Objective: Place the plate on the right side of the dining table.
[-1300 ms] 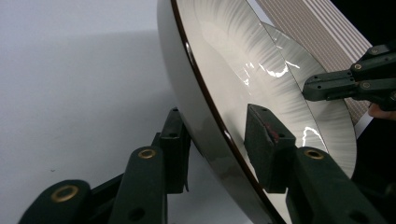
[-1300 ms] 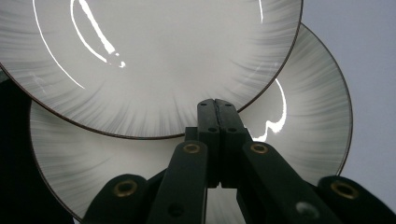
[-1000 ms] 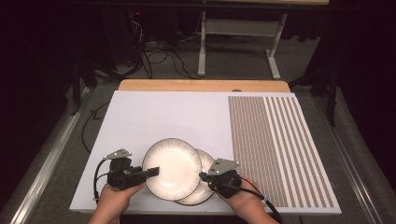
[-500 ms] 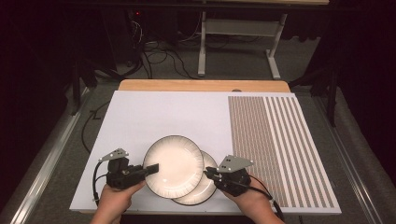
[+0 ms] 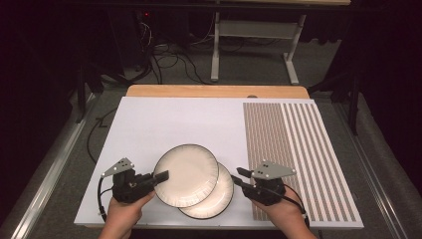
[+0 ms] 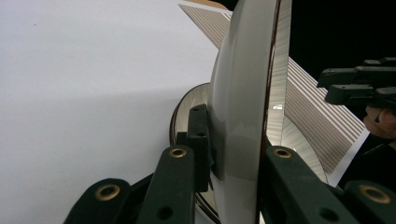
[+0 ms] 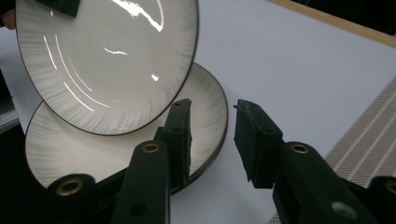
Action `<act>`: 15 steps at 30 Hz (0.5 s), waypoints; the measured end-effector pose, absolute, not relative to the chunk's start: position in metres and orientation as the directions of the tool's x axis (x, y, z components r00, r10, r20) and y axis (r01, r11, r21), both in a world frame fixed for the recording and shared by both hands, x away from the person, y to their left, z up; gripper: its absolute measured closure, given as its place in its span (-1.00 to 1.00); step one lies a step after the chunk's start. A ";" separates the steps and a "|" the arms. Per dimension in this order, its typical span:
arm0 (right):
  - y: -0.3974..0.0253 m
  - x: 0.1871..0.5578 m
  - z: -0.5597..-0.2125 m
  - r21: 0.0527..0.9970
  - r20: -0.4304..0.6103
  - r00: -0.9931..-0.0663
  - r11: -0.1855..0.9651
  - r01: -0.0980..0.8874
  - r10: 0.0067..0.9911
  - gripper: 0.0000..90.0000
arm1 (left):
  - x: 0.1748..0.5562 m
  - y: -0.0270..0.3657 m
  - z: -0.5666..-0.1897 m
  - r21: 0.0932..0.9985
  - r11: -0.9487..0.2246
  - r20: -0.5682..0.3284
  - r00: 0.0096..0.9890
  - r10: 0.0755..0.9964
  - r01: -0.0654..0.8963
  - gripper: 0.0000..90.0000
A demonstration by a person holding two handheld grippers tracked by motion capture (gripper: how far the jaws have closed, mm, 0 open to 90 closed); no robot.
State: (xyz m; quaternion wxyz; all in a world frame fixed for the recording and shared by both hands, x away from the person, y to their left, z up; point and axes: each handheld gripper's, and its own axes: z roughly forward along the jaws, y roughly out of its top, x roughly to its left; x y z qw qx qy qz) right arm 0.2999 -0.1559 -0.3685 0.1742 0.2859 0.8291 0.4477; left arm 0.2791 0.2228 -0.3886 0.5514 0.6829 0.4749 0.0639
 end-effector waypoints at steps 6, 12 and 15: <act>-0.185 0.297 -0.359 0.872 -0.024 -0.733 0.372 0.317 0.680 0.23 | 0.279 0.223 -0.384 0.851 0.030 -0.375 0.567 0.733 0.524 0.77; -0.200 0.294 -0.356 0.887 -0.032 -0.715 0.349 0.302 0.699 -0.02 | 0.276 0.225 -0.380 0.885 0.003 -0.305 0.575 0.759 0.466 0.77; -0.206 0.294 -0.355 0.897 -0.043 -0.714 0.342 0.280 0.699 -0.21 | 0.277 0.229 -0.380 0.893 0.016 -0.299 0.565 0.769 0.450 0.77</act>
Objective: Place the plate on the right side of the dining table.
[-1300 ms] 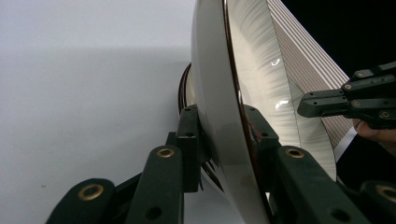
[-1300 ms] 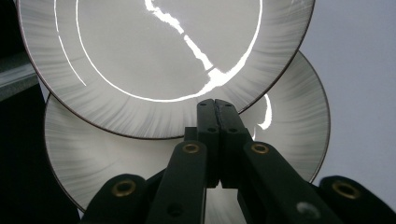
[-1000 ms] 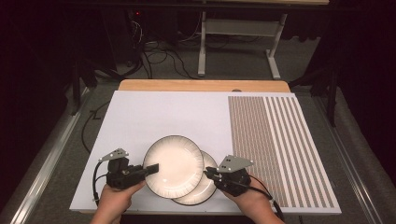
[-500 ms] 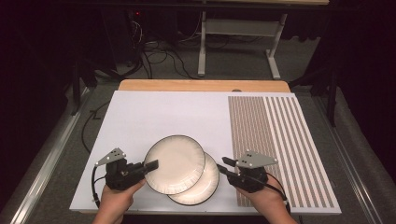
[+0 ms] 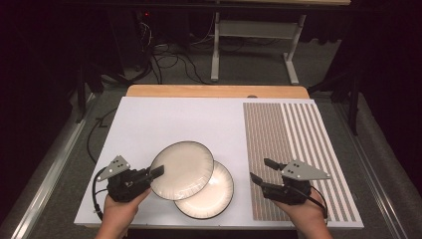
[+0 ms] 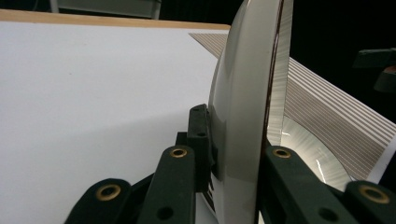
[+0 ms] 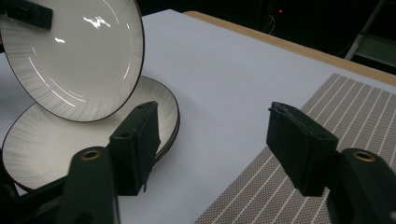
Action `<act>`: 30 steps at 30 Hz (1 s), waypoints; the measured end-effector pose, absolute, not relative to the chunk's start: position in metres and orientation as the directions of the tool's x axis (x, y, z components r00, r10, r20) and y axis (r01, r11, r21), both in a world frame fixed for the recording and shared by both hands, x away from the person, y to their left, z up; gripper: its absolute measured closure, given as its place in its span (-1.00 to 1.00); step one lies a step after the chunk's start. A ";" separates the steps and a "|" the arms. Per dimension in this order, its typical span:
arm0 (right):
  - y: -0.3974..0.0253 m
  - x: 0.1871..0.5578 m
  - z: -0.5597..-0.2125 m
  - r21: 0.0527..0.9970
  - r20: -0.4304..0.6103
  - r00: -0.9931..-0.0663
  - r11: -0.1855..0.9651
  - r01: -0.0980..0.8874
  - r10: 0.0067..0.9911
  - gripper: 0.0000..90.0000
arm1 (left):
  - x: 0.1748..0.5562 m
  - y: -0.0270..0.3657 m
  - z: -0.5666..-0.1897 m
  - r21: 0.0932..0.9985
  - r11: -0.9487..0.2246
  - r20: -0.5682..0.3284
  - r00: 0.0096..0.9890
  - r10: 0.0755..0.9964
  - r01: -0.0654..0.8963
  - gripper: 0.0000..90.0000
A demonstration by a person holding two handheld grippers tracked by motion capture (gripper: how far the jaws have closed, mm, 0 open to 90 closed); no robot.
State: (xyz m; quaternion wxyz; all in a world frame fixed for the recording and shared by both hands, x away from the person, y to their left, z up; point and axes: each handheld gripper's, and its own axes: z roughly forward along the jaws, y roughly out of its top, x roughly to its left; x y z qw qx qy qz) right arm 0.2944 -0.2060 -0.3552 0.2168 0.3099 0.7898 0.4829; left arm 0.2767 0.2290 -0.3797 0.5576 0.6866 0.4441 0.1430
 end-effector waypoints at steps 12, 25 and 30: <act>-0.223 0.290 -0.360 0.926 -0.029 -0.673 0.273 0.260 0.739 -0.99 | 0.268 0.229 -0.374 0.940 -0.063 -0.161 0.598 0.785 0.337 0.76; -0.229 0.291 -0.361 0.921 -0.012 -0.662 0.266 0.284 0.749 -0.99 | 0.264 0.232 -0.372 0.944 -0.124 -0.101 0.626 0.773 0.306 0.76; -0.220 0.292 -0.361 0.922 -0.007 -0.682 0.269 0.280 0.732 -0.99 | 0.264 0.232 -0.372 0.944 -0.132 -0.094 0.629 0.772 0.303 0.76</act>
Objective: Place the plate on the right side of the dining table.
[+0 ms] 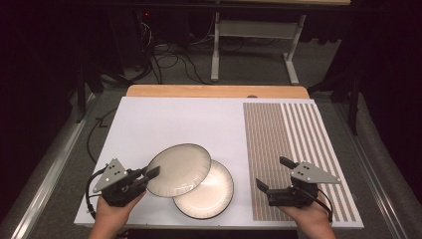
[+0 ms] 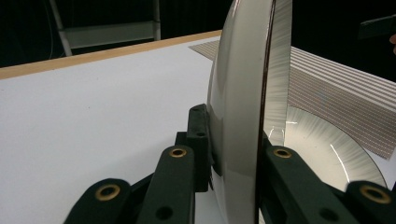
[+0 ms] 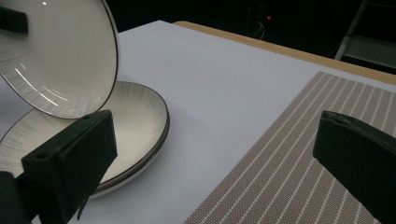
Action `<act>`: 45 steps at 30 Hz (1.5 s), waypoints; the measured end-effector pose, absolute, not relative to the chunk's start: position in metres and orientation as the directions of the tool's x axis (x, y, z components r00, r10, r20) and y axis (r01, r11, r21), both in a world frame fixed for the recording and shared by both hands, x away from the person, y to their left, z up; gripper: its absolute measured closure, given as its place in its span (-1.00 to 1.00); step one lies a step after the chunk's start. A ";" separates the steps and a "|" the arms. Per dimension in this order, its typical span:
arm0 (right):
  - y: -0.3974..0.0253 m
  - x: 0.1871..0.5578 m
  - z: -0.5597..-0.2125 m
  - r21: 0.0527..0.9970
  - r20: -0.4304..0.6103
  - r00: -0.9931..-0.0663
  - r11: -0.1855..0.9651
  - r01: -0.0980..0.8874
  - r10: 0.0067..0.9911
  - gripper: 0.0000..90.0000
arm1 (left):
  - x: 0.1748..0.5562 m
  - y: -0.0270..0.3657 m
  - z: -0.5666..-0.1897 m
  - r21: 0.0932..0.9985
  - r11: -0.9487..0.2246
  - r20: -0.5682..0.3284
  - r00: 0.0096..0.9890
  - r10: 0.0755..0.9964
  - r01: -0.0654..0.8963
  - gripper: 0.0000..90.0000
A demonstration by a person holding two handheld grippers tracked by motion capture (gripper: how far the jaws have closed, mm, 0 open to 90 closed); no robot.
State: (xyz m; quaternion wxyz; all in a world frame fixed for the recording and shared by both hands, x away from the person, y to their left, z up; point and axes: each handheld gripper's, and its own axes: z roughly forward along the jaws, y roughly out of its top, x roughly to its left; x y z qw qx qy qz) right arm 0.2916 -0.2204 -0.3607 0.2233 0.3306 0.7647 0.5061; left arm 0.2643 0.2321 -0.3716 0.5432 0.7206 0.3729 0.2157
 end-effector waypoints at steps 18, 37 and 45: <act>-0.150 0.313 -0.364 0.895 -0.003 -0.765 0.343 0.285 0.644 -0.89 | 0.264 0.233 -0.371 0.942 -0.144 -0.086 0.634 0.768 0.302 0.76; -0.088 0.333 -0.379 0.875 0.079 -0.788 0.337 0.348 0.610 -0.23 | 0.265 0.238 -0.372 0.937 -0.151 -0.093 0.642 0.761 0.315 0.75; -0.078 0.336 -0.384 0.868 0.122 -0.796 0.326 0.376 0.593 0.21 | 0.266 0.239 -0.372 0.937 -0.150 -0.095 0.641 0.762 0.317 0.75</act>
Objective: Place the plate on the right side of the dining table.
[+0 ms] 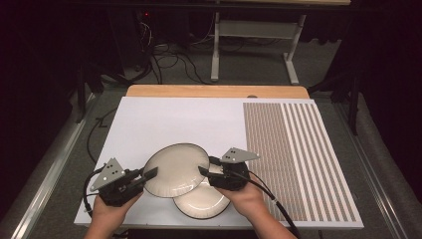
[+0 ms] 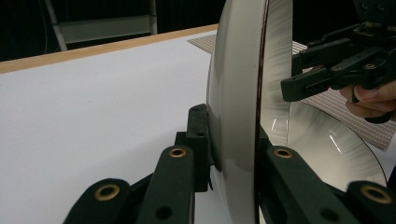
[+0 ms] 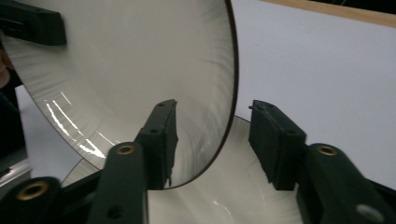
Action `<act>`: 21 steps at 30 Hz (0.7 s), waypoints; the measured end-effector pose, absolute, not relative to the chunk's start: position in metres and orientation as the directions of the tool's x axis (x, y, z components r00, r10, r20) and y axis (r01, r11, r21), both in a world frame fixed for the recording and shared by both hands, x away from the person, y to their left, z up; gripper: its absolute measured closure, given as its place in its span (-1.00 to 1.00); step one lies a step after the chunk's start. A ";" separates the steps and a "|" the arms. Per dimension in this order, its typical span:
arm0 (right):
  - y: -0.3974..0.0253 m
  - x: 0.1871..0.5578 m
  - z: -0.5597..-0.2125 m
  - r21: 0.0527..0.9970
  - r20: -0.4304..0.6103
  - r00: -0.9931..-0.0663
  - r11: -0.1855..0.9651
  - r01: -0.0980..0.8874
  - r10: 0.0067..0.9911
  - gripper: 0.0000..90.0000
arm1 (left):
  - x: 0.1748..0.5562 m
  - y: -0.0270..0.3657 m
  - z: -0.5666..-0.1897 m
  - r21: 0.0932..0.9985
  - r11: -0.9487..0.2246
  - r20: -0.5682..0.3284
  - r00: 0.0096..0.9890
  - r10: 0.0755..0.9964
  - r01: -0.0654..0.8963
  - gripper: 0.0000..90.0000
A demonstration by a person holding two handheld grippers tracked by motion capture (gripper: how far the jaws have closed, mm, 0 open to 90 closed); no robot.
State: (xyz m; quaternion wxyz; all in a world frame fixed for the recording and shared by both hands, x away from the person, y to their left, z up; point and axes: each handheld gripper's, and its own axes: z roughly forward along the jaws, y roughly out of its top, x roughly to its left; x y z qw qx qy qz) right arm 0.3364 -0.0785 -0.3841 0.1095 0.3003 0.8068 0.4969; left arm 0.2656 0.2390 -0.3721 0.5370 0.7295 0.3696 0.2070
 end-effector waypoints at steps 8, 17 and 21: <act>-0.078 0.342 -0.387 0.860 0.173 -0.797 0.305 0.409 0.579 0.69 | 0.267 0.239 -0.373 0.934 -0.139 -0.109 0.634 0.765 0.328 0.75; -0.084 0.347 -0.388 0.843 0.268 -0.777 0.252 0.475 0.569 0.91 | 0.268 0.239 -0.374 0.927 -0.104 -0.161 0.630 0.760 0.361 0.77; -0.089 0.344 -0.382 0.853 0.241 -0.778 0.256 0.455 0.581 0.92 | 0.272 0.235 -0.372 0.923 -0.112 -0.163 0.638 0.753 0.369 0.78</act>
